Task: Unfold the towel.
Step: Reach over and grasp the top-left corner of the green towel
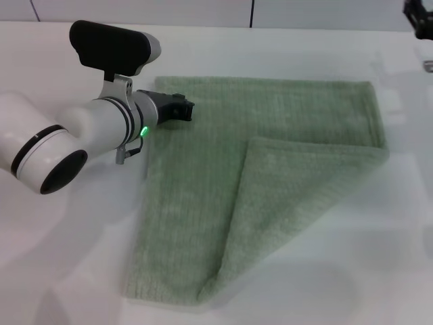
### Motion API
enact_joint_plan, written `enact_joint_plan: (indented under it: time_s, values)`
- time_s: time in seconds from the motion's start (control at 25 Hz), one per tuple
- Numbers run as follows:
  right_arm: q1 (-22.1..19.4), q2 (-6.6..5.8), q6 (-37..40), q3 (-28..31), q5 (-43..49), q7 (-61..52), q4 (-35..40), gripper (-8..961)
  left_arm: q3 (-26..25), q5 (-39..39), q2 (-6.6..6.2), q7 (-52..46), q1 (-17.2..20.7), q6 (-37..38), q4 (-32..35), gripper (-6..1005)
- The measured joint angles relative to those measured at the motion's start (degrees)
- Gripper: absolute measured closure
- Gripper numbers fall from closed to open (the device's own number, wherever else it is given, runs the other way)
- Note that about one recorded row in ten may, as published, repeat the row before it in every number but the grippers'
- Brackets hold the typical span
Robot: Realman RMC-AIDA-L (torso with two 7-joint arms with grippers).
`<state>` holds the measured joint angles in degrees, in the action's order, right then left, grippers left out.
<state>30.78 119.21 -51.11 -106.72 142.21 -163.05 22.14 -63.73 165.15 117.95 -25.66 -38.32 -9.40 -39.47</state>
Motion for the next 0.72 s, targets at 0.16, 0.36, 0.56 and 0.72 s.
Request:
enact_joint_plan:
  time_s: [0.16,0.36,0.56,0.72]
  values:
    - [-5.2,-0.3,10.2,-1.7,0.0,-0.1,14.2,146,-0.1,0.0,0.0,0.0,0.0,0.0,0.0,1001]
    - [-7.9,-0.43,22.6,-1.9,0.0,-0.1,26.4,146,-0.2,0.0,0.0,0.0,0.0,0.0,0.1,1001]
    - [-9.0,-0.87,42.0,-0.6,0.0,0.1,39.0,145,-0.2,0.0,0.0,0.0,0.0,-0.1,0.1,1001]
    - [-7.9,-1.38,59.2,2.0,0.0,0.4,47.8,145,-0.2,0.0,0.0,0.0,-0.1,0.0,0.1,1001]
